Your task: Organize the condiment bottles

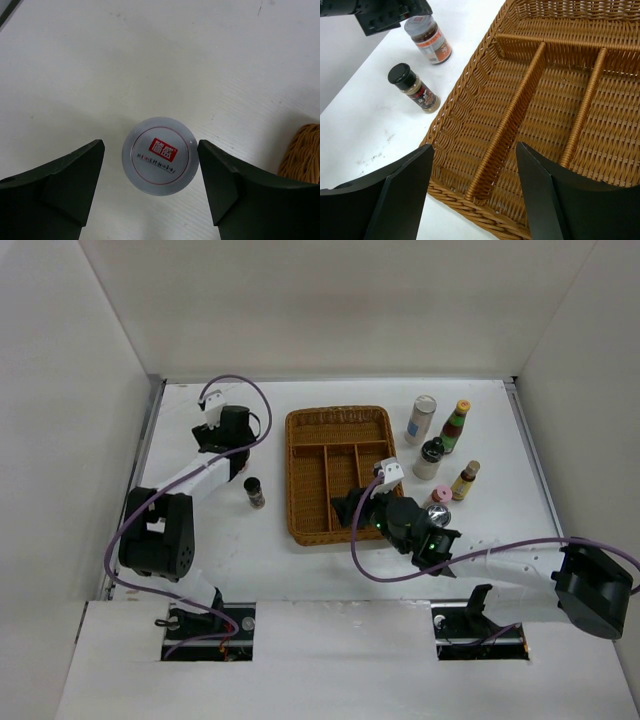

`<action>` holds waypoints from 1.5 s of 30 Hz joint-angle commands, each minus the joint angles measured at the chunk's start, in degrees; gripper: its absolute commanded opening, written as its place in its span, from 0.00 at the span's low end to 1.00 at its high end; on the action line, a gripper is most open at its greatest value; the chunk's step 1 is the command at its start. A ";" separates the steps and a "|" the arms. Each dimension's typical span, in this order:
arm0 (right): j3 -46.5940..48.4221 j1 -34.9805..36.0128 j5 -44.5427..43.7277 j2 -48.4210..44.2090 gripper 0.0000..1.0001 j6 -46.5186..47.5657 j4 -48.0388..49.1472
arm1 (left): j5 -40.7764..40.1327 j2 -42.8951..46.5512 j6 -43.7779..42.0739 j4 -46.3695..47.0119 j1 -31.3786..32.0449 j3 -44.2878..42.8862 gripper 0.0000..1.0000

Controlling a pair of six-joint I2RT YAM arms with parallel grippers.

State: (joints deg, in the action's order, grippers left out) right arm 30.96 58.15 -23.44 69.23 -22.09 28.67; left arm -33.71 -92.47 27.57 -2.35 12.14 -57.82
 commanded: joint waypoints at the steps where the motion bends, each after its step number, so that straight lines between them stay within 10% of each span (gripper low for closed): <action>1: 1.91 -0.28 0.59 -0.15 0.74 -0.24 2.71 | 0.84 -1.66 -0.94 2.52 -0.93 -2.38 0.72; 6: 1.30 -1.33 0.50 -0.59 0.74 -0.50 3.06 | 0.93 -3.16 -0.85 2.88 -0.85 -3.61 0.55; 17: 1.03 -1.95 0.94 -0.59 0.75 -0.68 3.06 | 1.55 -3.33 0.20 2.09 -0.67 -1.94 0.70; 23: 0.86 -1.95 0.94 -0.94 0.75 -0.68 3.50 | 1.02 -0.27 0.29 2.88 -0.50 -1.76 0.36; 27: 0.42 -2.56 0.94 -1.64 0.75 -0.68 3.59 | -0.73 6.14 0.29 3.75 0.03 -2.82 0.29; 45: -5.03 -13.81 1.56 -9.99 0.75 -4.02 3.68 | 7.25 -13.77 -2.00 2.44 14.97 -37.43 0.31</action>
State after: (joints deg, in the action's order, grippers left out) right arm 26.20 45.36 -22.85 60.23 -24.73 29.19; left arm -27.92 -103.15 26.06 -3.42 26.35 -90.67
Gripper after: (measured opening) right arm 0.752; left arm 0.592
